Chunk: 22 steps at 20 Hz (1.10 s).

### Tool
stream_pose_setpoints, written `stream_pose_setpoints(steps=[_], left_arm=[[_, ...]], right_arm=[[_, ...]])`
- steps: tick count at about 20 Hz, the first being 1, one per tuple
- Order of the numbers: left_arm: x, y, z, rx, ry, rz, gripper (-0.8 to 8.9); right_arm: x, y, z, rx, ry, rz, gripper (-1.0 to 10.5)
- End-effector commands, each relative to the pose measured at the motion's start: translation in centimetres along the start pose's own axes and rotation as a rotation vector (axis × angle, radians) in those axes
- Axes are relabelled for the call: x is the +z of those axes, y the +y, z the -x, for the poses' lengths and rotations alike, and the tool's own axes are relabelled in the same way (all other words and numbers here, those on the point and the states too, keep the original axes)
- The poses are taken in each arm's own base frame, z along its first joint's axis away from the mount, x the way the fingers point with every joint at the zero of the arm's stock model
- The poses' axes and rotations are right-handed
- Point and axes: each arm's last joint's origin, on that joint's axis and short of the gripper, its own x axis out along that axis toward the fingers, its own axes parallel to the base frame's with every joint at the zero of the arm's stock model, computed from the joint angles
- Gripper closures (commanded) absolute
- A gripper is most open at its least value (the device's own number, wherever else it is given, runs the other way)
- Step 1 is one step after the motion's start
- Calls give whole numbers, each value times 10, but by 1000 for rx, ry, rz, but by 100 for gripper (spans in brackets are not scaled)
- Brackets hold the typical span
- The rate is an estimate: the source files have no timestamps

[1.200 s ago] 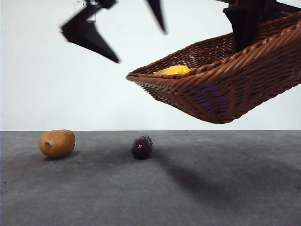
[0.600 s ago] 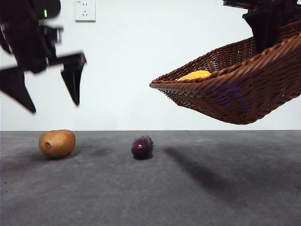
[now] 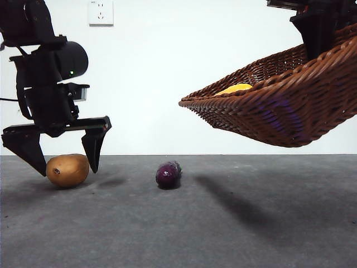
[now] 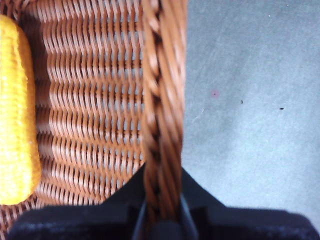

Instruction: Help me put the vegetables on the table into the basket

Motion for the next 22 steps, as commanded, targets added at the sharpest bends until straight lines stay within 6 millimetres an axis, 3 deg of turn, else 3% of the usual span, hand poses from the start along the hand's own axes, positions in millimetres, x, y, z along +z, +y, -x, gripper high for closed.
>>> stream_pose_setpoints(steps=[1, 2, 6, 10, 14, 18, 22], left_arm=[[-3, 1, -6, 11, 16, -32, 741], [-3, 1, -6, 11, 16, -49, 837], [-4, -1, 2, -41, 30, -90, 823], [-3, -8, 43, -260, -23, -99, 823], [-12, -33, 107, -476, -139, -184, 823], [-43, -70, 164, -588, -201, -340, 822], [-70, -110, 182, -684, -166, -462, 822]], right_arm=[[-1, 0, 1, 8, -4, -16, 963], [-1, 0, 1, 8, -5, -16, 963], [-2, 0, 1, 8, -2, -16, 963], [-1, 0, 1, 9, -9, -23, 963], [-1, 0, 1, 9, -11, -25, 963], [1, 1, 1, 18, -33, -42, 963], [2, 2, 1, 71, -35, -48, 962]])
